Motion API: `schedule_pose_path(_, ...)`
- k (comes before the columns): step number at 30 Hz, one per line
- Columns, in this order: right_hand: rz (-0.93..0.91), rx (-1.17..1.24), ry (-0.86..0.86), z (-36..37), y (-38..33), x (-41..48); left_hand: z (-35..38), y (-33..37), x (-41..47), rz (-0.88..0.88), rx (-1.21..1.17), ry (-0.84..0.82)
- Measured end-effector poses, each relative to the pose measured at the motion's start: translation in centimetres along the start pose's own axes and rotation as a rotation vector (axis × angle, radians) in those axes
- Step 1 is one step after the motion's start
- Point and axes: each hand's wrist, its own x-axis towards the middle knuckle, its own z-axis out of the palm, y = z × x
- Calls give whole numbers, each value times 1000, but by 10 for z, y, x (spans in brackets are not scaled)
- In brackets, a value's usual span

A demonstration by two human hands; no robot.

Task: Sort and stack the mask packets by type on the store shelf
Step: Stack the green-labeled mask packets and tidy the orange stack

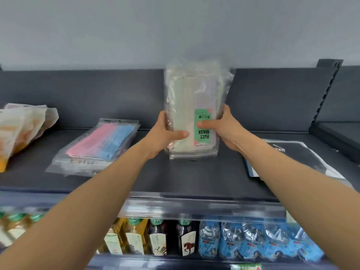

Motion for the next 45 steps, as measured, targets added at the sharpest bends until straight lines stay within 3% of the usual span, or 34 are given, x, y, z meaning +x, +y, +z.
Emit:
schedule_pose_path(4,-12,-32,-61,1,6,-4,0,-9,-6,-2,-16,-47)
schedule_pose_path(10,-104,-62,-6,2,6,-9,6,-10,0,114,-15,-5)
schedule_pose_path(16,-59,-14,-83,-9,16,-10,10,-17,5,57,-71,-83)
schedule_pose_path(23,-140,-44,68,-3,19,-20,23,-16,3,109,-143,40)
schedule_pose_path(29,-104,-25,28,-10,35,-27,29,-34,-2,61,-96,65)
schedule_pose_path(37,-120,-21,149,-5,58,-31,38,-35,-10,98,-98,122)
schedule_pose_path(45,-208,-29,174,-11,52,-36,43,-25,-8,196,-38,54)
